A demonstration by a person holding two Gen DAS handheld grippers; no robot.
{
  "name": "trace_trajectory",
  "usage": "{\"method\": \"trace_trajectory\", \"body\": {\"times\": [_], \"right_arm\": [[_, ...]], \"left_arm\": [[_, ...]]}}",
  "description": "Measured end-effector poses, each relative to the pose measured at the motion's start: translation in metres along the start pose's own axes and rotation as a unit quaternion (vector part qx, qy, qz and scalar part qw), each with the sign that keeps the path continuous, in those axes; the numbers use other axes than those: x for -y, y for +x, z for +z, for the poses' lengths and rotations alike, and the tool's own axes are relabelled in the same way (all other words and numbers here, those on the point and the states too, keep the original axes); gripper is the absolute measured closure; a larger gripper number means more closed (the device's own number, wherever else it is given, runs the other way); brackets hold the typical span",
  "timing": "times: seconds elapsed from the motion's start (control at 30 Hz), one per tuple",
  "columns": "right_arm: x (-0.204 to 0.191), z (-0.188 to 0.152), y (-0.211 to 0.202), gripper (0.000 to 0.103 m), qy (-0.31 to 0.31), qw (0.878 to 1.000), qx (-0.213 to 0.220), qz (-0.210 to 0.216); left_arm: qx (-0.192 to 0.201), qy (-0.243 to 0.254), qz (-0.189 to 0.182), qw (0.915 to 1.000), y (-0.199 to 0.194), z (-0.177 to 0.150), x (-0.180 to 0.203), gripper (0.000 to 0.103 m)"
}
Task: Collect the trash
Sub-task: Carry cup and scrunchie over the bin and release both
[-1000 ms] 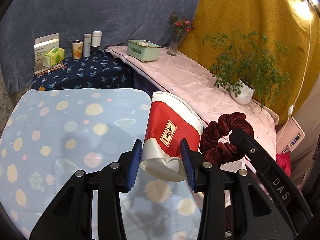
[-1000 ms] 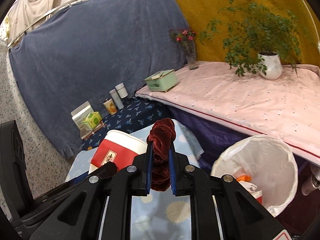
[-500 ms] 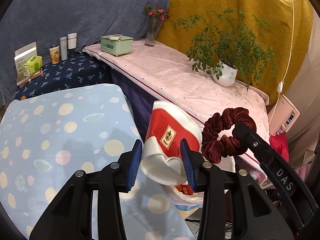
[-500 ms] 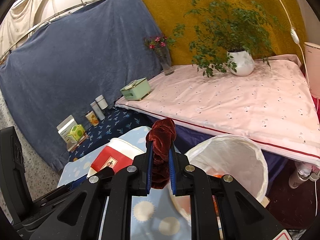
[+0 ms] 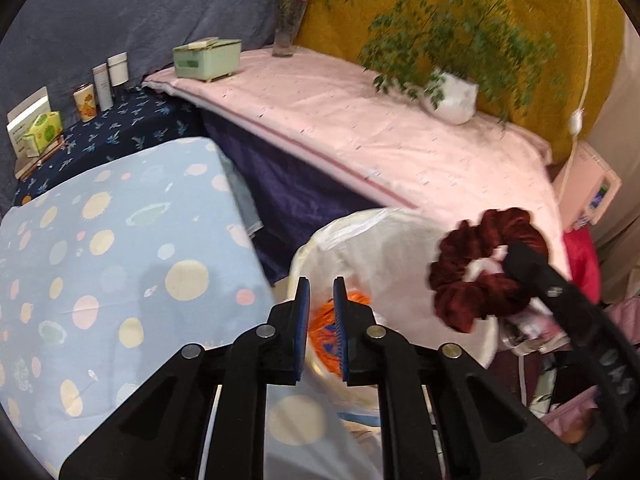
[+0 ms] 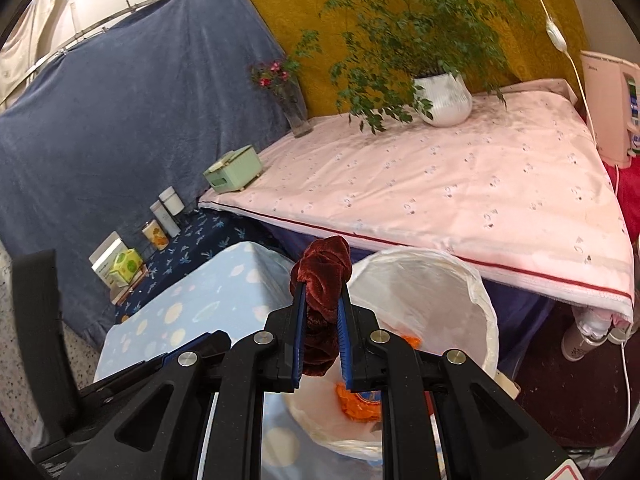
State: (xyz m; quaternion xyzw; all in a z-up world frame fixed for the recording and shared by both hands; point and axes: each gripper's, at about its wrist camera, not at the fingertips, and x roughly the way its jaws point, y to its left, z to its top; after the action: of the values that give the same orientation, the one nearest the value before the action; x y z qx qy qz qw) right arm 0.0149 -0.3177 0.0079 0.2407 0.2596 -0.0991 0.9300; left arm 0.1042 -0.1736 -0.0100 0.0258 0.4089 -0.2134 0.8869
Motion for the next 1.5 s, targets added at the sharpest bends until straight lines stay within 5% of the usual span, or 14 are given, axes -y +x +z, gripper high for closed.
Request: {"method": "trace_trajectory", "body": {"times": [0.23, 0.27, 0.33, 0.37, 0.73, 1.17, 1.3, 1.5], "right_arm": [[0.017, -0.031, 0.019, 0.089, 0.002, 0.999, -0.033, -0.01], [0.019, -0.034, 0.021, 0.089, 0.006, 0.999, -0.037, -0.008], [0.021, -0.038, 0.024, 0.089, 0.01, 0.999, -0.044, -0.007], [0.021, -0.039, 0.024, 0.089, 0.01, 0.999, -0.048, -0.007], [-0.006, -0.041, -0.009, 0.089, -0.013, 0.998, -0.058, -0.005], [-0.015, -0.06, -0.05, 0.089, -0.015, 0.997, -0.071, -0.017], [-0.014, -0.065, -0.05, 0.089, -0.012, 0.997, -0.075, -0.017], [-0.013, -0.066, -0.043, 0.089, -0.01, 0.997, -0.079, -0.013]], "left_arm": [[-0.018, -0.021, -0.02, 0.9994, -0.012, -0.046, -0.016, 0.087], [-0.021, -0.023, -0.03, 0.9991, -0.016, -0.05, -0.019, 0.083], [-0.024, -0.013, -0.03, 0.9992, -0.024, -0.057, -0.02, 0.051], [-0.022, -0.003, -0.027, 0.9994, -0.029, -0.062, -0.02, 0.046], [-0.063, 0.039, -0.06, 0.9954, -0.057, -0.133, -0.025, 0.013], [-0.099, 0.061, -0.054, 0.9918, -0.038, -0.179, -0.011, 0.013], [-0.095, 0.068, -0.044, 0.9922, -0.033, -0.18, -0.013, 0.034], [-0.097, 0.048, -0.061, 0.9922, -0.035, -0.168, -0.019, 0.037]]}}
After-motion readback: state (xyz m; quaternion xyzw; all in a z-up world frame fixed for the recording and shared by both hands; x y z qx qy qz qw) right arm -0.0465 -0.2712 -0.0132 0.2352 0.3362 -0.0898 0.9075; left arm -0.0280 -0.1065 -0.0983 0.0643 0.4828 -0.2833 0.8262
